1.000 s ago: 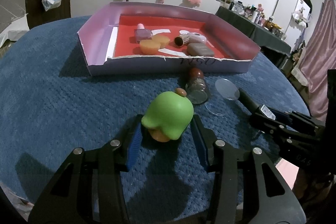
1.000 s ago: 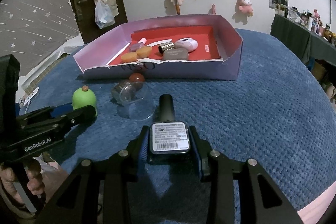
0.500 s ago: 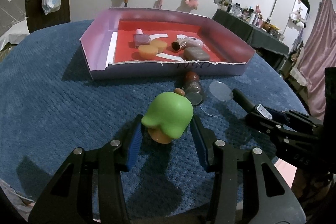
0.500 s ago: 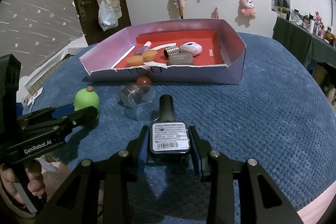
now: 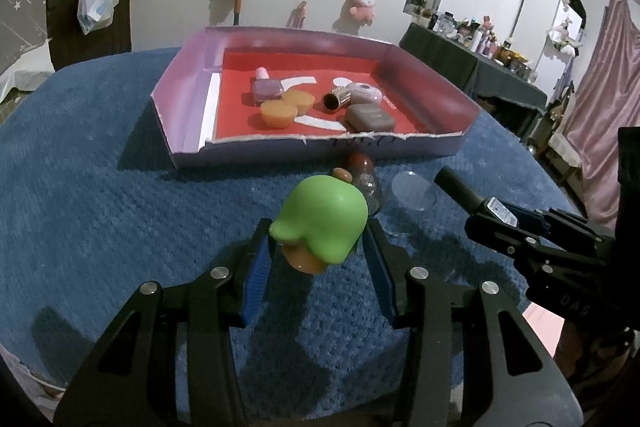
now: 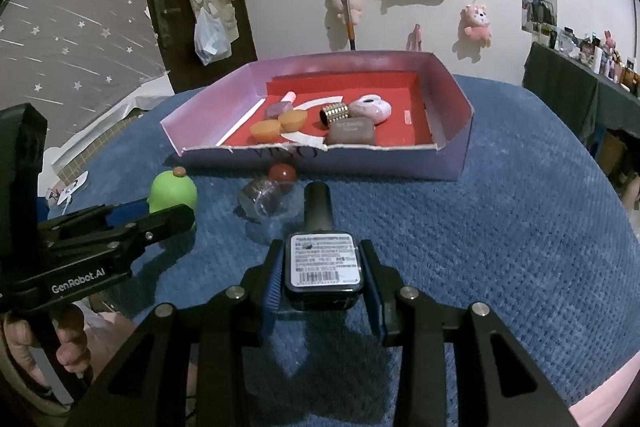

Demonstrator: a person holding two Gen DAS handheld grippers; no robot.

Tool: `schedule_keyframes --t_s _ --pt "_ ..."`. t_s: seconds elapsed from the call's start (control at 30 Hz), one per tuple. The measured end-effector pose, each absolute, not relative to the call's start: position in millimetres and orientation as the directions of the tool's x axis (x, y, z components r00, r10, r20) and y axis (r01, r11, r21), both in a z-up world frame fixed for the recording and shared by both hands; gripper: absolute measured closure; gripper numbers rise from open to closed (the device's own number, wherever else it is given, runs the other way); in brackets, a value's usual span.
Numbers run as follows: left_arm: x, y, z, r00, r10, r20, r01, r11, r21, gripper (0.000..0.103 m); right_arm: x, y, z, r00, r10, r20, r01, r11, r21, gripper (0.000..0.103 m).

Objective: Organize rigid objects

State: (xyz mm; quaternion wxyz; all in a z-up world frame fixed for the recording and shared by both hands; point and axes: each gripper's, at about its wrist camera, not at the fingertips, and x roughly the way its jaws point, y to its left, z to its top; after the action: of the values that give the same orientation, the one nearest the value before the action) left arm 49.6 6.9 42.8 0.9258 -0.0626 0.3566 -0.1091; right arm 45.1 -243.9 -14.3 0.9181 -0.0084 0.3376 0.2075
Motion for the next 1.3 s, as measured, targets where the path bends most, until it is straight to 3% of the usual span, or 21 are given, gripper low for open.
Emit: schedule_keyframes --t_s 0.67,1.3 --pt "86.6 11.1 73.5 0.741 -0.247 -0.624 0.178 0.969 -0.171 0.06 76.7 -241.8 16.9 0.675 0.441 -0.591 -0.445 0.883 0.15 0.064" --pt "150.2 18.0 82.3 0.714 -0.211 -0.667 0.203 0.975 -0.091 0.06 148.3 -228.3 32.5 0.628 0.459 -0.628 -0.499 0.857 0.128 0.064"
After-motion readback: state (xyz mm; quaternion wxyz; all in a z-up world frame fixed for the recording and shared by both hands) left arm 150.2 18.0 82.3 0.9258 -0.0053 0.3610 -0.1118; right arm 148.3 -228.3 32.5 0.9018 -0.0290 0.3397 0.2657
